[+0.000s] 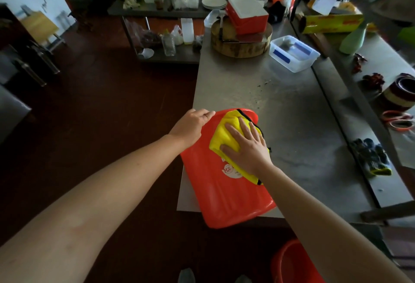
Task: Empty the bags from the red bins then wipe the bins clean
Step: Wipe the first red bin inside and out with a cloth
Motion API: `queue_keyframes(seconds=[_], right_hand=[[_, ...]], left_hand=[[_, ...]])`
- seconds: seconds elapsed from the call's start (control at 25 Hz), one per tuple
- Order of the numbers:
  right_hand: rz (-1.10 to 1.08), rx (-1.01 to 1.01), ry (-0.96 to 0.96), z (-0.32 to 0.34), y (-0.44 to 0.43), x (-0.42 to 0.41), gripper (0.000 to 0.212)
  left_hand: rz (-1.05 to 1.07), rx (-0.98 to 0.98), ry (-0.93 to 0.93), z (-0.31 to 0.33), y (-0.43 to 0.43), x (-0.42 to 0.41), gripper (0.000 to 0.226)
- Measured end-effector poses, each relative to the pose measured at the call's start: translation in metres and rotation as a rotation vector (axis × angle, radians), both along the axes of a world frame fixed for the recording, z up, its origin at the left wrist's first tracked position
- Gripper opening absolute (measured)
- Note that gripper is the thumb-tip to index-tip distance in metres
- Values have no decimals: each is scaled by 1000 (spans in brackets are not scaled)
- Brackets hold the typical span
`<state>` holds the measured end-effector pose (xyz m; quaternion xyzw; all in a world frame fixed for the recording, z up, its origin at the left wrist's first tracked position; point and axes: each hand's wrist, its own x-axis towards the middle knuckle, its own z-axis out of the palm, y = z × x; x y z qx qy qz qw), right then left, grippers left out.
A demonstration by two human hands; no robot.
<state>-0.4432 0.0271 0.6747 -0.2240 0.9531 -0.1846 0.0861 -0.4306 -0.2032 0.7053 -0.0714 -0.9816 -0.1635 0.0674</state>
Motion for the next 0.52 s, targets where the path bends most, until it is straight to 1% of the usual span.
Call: queue_keyframes(seconds=[0.12, 0.24, 0.52], right_hand=[[-23, -42, 49, -17, 27, 39, 75], [-27, -40, 77, -31, 55, 74, 75], [-8, -44, 44, -41, 80, 111, 75]], left_hand=[[9, -6, 10, -2, 0, 3, 72], [6, -14, 20, -4, 0, 6, 70], [21, -26, 17, -1, 5, 5, 71]])
